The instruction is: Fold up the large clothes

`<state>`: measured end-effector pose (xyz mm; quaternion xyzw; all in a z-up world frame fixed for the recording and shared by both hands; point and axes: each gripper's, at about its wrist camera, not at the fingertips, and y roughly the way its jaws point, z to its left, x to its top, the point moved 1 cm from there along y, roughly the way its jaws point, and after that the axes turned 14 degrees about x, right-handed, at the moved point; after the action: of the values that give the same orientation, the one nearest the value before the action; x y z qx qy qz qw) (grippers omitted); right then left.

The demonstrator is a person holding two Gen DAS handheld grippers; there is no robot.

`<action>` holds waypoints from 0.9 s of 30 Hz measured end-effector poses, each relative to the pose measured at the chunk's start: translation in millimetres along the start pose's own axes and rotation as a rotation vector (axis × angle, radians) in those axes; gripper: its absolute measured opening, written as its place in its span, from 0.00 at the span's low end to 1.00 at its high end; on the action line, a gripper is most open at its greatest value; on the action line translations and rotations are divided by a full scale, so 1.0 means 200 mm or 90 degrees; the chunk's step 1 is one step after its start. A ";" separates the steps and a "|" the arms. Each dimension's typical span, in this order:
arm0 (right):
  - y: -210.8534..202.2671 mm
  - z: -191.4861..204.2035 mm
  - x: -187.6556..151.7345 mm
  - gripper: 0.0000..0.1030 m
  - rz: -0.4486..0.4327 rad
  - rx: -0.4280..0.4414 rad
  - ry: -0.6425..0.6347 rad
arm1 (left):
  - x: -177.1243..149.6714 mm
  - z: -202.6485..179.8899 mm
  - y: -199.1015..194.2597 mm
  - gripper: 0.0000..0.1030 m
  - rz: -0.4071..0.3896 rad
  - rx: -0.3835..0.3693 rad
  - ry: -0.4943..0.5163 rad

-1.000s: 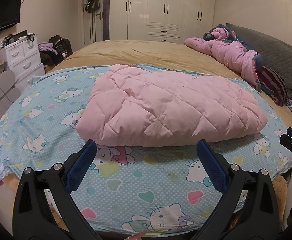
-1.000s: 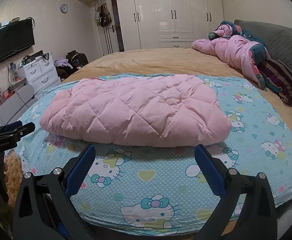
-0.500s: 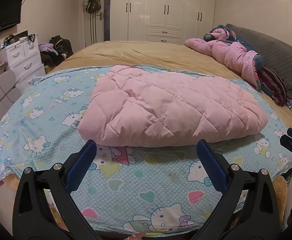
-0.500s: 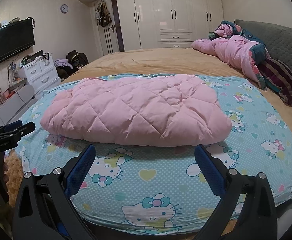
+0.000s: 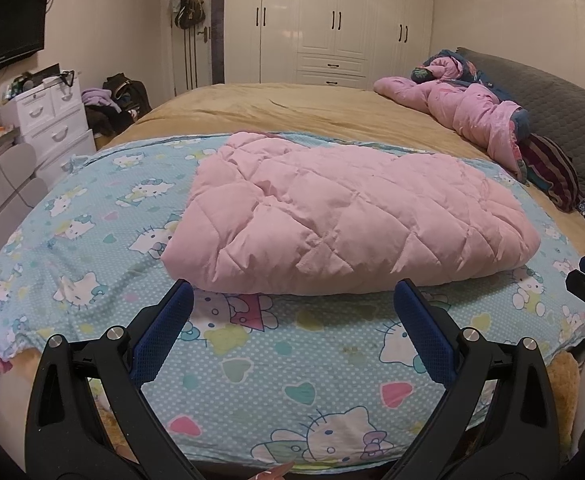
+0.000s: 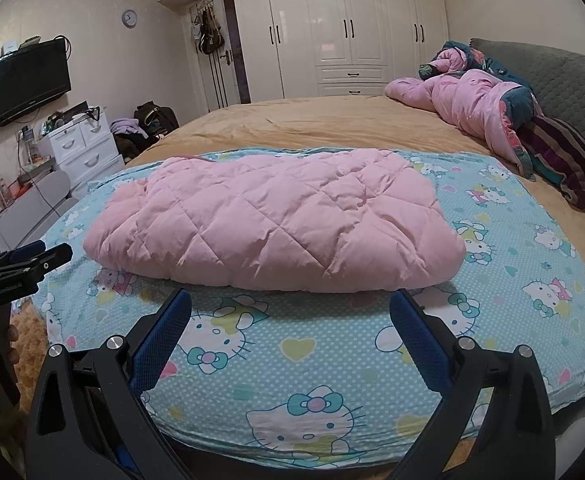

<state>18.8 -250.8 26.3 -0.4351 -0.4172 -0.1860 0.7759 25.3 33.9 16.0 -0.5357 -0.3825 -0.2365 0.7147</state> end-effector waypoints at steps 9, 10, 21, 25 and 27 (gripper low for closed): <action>0.00 0.01 0.00 0.96 0.000 -0.005 -0.001 | 0.00 0.00 0.00 0.91 0.000 0.000 -0.002; 0.00 0.01 0.00 0.96 0.001 -0.005 -0.001 | 0.00 0.00 0.00 0.91 0.000 0.000 -0.001; 0.00 -0.03 -0.03 0.96 0.001 -0.027 0.013 | -0.03 0.01 0.04 0.91 0.011 0.010 0.004; -0.05 -0.11 -0.06 0.96 -0.015 -0.073 0.040 | -0.05 0.05 0.11 0.91 0.064 0.025 0.003; -0.12 -0.19 -0.08 0.96 -0.044 -0.110 0.071 | -0.06 0.10 0.14 0.91 0.083 0.021 -0.015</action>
<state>12.5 -297.2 14.3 -0.4748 -0.3704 -0.2720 0.7506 33.6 61.4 -7.6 -0.5503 -0.3591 -0.1767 0.7328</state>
